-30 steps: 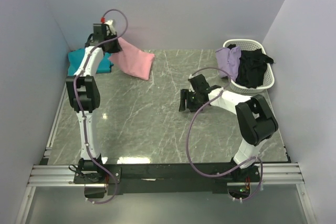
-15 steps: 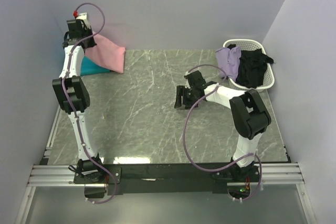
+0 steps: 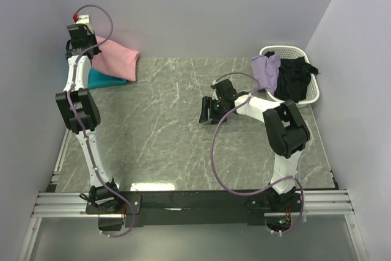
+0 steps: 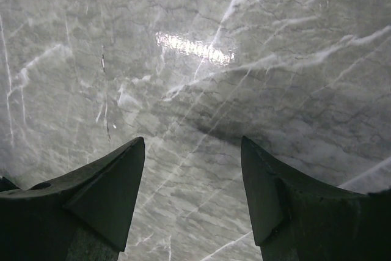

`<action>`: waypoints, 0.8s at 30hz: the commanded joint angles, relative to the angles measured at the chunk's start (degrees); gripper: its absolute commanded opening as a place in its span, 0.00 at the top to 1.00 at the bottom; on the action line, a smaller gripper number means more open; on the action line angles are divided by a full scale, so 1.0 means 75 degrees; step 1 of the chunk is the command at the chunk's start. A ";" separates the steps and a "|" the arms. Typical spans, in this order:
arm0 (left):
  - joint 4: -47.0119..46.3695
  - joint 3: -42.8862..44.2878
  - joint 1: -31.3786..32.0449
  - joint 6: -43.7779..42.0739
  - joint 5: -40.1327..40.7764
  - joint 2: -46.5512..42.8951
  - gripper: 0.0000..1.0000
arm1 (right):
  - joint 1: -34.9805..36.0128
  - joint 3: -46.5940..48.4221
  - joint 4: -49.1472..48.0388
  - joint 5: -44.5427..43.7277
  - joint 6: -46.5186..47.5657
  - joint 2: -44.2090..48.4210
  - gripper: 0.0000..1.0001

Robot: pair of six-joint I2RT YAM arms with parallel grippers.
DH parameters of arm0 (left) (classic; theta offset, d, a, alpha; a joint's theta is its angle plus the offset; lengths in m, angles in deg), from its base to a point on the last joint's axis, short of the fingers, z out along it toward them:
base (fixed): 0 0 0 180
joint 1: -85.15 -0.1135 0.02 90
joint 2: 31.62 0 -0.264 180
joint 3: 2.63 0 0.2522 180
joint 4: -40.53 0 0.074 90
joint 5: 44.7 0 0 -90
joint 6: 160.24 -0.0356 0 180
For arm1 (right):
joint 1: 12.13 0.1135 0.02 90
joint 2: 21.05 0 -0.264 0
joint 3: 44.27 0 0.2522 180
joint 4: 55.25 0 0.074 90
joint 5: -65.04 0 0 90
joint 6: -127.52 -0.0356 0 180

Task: Fold and stack the t-shirts
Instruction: Neatly place the folded tshirt to the corner

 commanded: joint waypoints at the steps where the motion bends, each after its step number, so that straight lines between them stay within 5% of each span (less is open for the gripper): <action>1: -0.0640 -0.0010 -0.0394 -0.0088 0.0334 -0.0422 0.99 | -0.0003 0.0223 -0.0012 0.0105 -0.0045 -0.0204 0.29; 14: -0.1225 -0.0689 -0.0605 -0.0205 0.1281 -0.0047 0.99 | 0.0009 0.0270 0.0011 0.0164 -0.0022 -0.0298 0.28; 18: -0.1377 -0.0665 -0.0652 -0.0193 0.1715 0.0363 0.86 | 0.0009 0.0235 0.0011 0.0246 -0.0022 -0.0345 0.28; 20: -0.1518 -0.0666 -0.0699 -0.0205 0.1798 0.0504 0.62 | -0.0003 0.0189 -0.0001 0.0293 -0.0022 -0.0357 0.28; 21: -0.1507 -0.0584 -0.0711 -0.0205 0.1984 0.0620 0.38 | 0.0020 0.0176 -0.0012 0.0305 -0.0010 -0.0322 0.28; 24: -0.1670 -0.0654 -0.0711 -0.0521 0.2208 0.0691 0.20 | 0.0020 0.0059 -0.0094 0.0316 -0.0045 -0.0275 0.27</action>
